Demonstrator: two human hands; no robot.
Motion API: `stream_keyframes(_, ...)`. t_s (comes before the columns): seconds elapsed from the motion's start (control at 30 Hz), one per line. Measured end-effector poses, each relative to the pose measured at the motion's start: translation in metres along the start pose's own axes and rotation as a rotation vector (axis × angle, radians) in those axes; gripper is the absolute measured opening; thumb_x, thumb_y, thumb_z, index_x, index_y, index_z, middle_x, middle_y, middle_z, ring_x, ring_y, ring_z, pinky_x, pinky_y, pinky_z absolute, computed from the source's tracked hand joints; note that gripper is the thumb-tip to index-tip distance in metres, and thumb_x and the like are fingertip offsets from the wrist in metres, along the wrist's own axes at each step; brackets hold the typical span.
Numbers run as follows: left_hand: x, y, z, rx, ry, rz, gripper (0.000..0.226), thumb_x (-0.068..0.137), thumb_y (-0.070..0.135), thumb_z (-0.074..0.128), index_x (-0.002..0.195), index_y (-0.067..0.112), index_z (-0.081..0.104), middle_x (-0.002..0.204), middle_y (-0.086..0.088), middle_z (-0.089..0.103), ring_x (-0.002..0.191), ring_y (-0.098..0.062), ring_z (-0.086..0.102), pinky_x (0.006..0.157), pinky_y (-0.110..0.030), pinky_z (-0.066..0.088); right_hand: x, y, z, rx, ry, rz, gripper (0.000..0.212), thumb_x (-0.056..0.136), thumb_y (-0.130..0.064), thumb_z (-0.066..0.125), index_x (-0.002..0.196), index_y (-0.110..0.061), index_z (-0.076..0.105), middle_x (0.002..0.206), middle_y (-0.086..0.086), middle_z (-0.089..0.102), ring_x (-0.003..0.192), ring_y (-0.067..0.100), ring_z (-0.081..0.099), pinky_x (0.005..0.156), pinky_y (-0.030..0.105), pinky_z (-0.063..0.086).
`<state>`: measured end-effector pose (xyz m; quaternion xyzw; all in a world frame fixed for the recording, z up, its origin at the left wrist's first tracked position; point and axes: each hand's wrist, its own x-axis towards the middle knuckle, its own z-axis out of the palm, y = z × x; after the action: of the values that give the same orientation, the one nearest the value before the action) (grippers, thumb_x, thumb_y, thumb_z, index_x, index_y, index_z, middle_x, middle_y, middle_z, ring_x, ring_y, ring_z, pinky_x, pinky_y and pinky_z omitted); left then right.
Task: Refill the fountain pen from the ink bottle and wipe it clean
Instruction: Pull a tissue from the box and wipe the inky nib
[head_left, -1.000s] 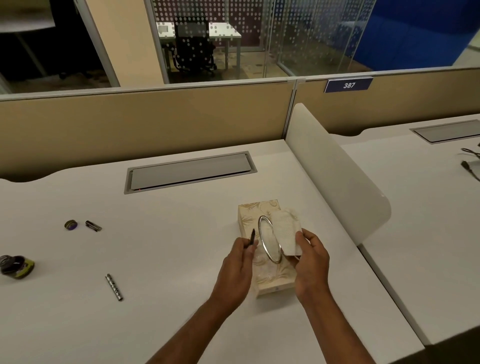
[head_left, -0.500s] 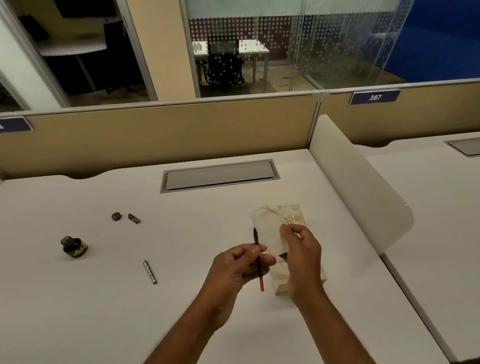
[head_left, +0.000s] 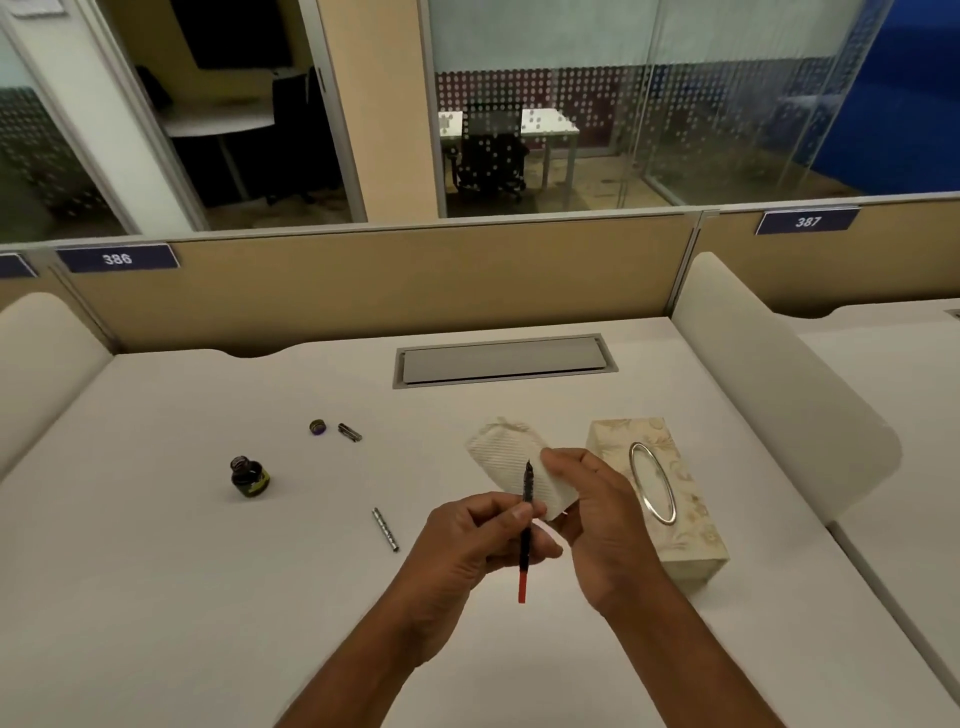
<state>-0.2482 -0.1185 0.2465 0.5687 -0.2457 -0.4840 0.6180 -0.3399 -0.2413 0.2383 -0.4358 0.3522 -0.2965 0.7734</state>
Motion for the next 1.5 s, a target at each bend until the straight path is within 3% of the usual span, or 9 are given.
stream_keyframes(0.27,-0.035,0.020,-0.055,0.060,-0.033,0.001,0.026,0.091,0.038,0.067,0.103,0.019,0.080,0.094,-0.015,0.082,0.094,-0.030,0.079,0.084,-0.027,0.061,-0.023,0.010,0.064,0.068,-0.014,0.064,0.016,0.092,-0.019,0.068,0.101,-0.006,0.071,0.108,0.019,0.070,0.102,0.033,0.067,0.065,0.031,0.058)
stream_keyframes(0.47,-0.050,0.027,-0.082,0.041,-0.041,-0.001,0.024,0.092,0.033,0.067,0.102,0.017,0.081,0.094,-0.017,0.081,0.092,-0.032,0.079,0.082,-0.027,0.061,-0.035,0.013,0.092,0.104,-0.036,0.098,0.020,0.093,-0.018,0.067,0.104,-0.002,0.072,0.107,0.019,0.070,0.097,0.032,0.066,0.064,0.031,0.059)
stream_keyframes(0.67,-0.061,0.033,-0.096,0.078,-0.035,0.012,0.028,0.090,0.037,0.067,0.102,0.015,0.080,0.092,-0.016,0.082,0.090,-0.032,0.080,0.085,-0.030,0.062,-0.041,0.012,0.103,0.182,-0.102,0.132,0.024,0.094,-0.017,0.065,0.109,0.000,0.072,0.110,0.018,0.072,0.100,0.031,0.068,0.070,0.033,0.062)
stream_keyframes(0.8,-0.066,0.034,-0.100,0.123,-0.005,0.019,0.020,0.098,0.025,0.064,0.100,0.013,0.080,0.089,-0.015,0.082,0.087,-0.031,0.080,0.084,-0.030,0.062,-0.043,0.010,0.109,0.203,-0.135,0.154,0.023,0.096,-0.016,0.063,0.109,0.001,0.071,0.113,0.019,0.072,0.102,0.033,0.070,0.072,0.036,0.063)
stream_keyframes(0.97,-0.070,0.035,-0.101,0.126,0.048,0.015,0.019,0.098,0.022,0.064,0.098,0.012,0.081,0.088,-0.015,0.082,0.086,-0.031,0.080,0.088,-0.034,0.063,-0.046,0.010,0.109,0.245,-0.213,0.230,0.034,0.099,-0.019,0.057,0.126,0.000,0.063,0.128,0.022,0.069,0.119,0.040,0.065,0.097,0.049,0.056)
stream_keyframes(1.1,-0.072,0.036,-0.101,0.104,0.071,0.003,0.019,0.098,0.022,0.064,0.097,0.013,0.081,0.089,-0.016,0.082,0.086,-0.032,0.080,0.086,-0.034,0.063,-0.044,0.008,0.100,0.343,-0.325,0.359,0.042,0.105,-0.025,0.044,0.131,0.004,0.057,0.130,0.028,0.065,0.117,0.043,0.065,0.101,0.052,0.053)
stream_keyframes(1.2,-0.073,0.037,-0.100,0.081,0.059,-0.002,0.020,0.096,0.024,0.066,0.098,0.013,0.081,0.090,-0.018,0.081,0.087,-0.034,0.080,0.083,-0.033,0.063,-0.043,0.008,0.092,0.384,-0.405,0.381,0.043,0.104,-0.016,0.041,0.138,0.007,0.053,0.140,0.029,0.057,0.127,0.046,0.057,0.108,0.054,0.046)
stream_keyframes(1.37,-0.074,0.036,-0.095,0.050,0.052,-0.017,0.027,0.086,0.035,0.069,0.097,0.014,0.081,0.090,-0.017,0.081,0.087,-0.034,0.080,0.081,-0.032,0.063,-0.041,0.008,0.080,0.419,-0.567,0.342,0.048,0.096,0.002,0.047,0.144,0.005,0.046,0.151,0.031,0.043,0.139,0.048,0.043,0.117,0.056,0.035)
stream_keyframes(1.5,-0.074,0.035,-0.090,0.037,0.068,-0.015,0.021,0.094,0.025,0.067,0.098,0.010,0.081,0.091,-0.020,0.081,0.088,-0.037,0.079,0.082,-0.034,0.063,-0.038,0.009,0.074,0.366,-0.627,0.300,0.053,0.086,0.005,0.066,0.138,0.004,0.054,0.144,0.030,0.052,0.130,0.044,0.055,0.106,0.048,0.048)
